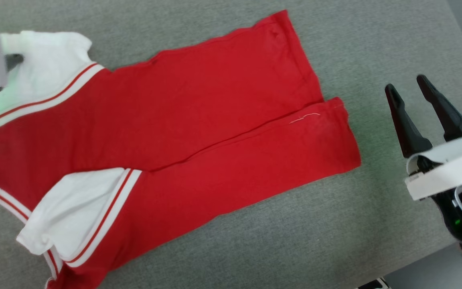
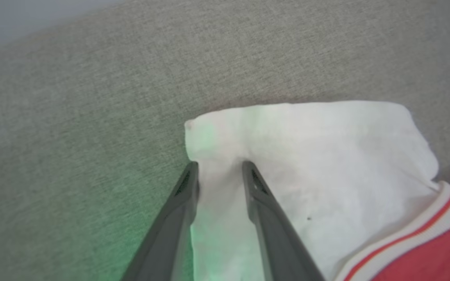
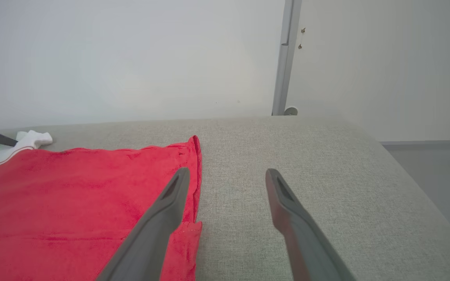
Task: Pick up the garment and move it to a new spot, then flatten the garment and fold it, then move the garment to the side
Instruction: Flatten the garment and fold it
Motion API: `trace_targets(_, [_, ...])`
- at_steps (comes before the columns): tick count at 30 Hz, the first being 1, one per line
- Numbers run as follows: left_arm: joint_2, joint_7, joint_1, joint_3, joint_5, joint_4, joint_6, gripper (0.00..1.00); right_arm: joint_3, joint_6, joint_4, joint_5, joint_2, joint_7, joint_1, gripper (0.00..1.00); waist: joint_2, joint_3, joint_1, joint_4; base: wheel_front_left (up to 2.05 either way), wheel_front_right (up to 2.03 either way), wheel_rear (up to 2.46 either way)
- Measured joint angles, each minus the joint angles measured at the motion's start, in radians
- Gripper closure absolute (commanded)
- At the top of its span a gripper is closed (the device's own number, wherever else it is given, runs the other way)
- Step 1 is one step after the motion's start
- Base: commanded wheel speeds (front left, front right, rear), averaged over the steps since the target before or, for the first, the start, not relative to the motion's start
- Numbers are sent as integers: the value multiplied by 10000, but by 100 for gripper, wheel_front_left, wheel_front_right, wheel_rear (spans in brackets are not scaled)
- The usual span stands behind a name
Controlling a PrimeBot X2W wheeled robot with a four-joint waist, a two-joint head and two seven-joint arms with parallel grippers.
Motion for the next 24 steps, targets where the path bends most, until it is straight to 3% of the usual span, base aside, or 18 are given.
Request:
trace_targets(6, [-443,-92,-360,-184,-13,-132,-79,100,888,0,357,77,-322,1628,-1849,0,0,221,0,316,0,0,0])
trace_targets(15, [-1172,2,-1222,-575,10,-506,-79,100,2872,0,3944,1118,-54,5833,-6278,0,0,700,0,865,0,0,0])
trace_targets(19, [-1384,2,-1516,-784,-36,-554,-86,100,3379,0,5436,1595,61,6679,-7485,0,0,913,0,1188,0,0,0])
trace_targets(24, [-1567,-25,-1831,-980,-155,-579,-107,100,4209,0,6684,1843,297,6909,-8254,0,0,1201,0,1459,0,0,0])
